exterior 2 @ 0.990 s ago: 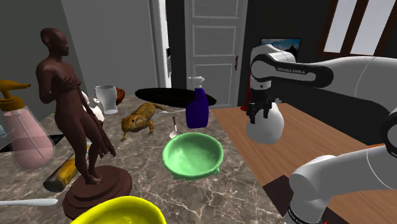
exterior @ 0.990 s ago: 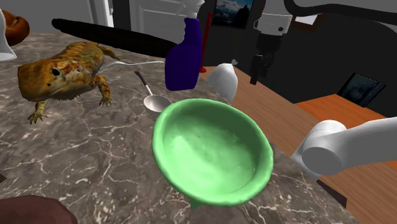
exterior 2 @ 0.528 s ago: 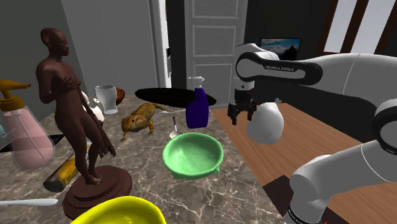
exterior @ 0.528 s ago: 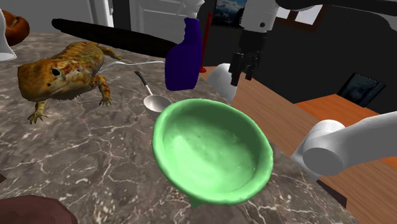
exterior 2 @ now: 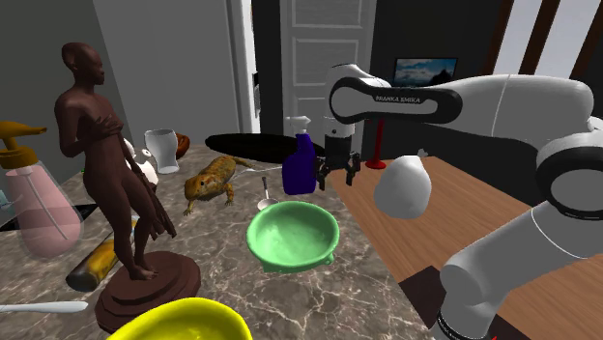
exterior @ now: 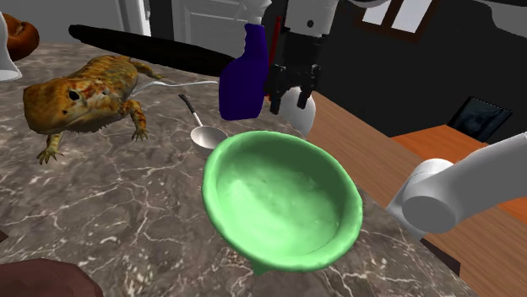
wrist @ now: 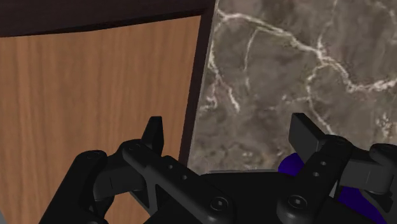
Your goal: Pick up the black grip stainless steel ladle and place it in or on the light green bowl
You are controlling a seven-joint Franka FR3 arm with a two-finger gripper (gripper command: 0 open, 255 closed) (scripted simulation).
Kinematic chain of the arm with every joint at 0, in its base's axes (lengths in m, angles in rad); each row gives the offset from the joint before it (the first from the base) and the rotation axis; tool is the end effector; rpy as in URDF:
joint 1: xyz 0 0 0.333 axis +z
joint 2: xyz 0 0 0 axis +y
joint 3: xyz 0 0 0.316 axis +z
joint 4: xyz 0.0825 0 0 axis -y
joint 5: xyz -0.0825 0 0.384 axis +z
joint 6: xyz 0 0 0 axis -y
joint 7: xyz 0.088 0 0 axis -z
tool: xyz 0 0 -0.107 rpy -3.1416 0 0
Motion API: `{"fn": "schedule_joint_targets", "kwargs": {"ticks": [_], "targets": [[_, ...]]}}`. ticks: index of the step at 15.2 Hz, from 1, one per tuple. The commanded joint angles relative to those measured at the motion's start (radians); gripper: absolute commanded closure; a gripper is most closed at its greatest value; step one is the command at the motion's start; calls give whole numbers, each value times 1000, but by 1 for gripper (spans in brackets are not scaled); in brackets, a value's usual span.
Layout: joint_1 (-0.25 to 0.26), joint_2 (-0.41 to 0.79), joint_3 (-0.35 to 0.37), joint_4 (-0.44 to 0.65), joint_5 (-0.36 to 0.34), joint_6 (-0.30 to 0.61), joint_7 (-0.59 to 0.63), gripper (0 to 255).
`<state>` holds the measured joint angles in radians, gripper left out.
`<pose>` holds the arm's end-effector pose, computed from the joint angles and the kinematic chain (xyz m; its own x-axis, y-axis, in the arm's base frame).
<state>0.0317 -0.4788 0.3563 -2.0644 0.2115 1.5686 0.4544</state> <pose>0.3586 0.2026 0.6045 0.9921 -0.1100 -0.0601 -0.1117 -0.9934 -0.0262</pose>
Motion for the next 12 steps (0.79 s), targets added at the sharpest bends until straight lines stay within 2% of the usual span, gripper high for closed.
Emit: {"fn": "schedule_joint_targets", "kwargs": {"ticks": [1, 7, 12], "targets": [[1, 51, 43, 48, 12, 21, 72, 0], [-3, 229, 158, 225, -8, 69, 273, 0], [13, 416, 250, 416, -90, 89, 458, 0]]}}
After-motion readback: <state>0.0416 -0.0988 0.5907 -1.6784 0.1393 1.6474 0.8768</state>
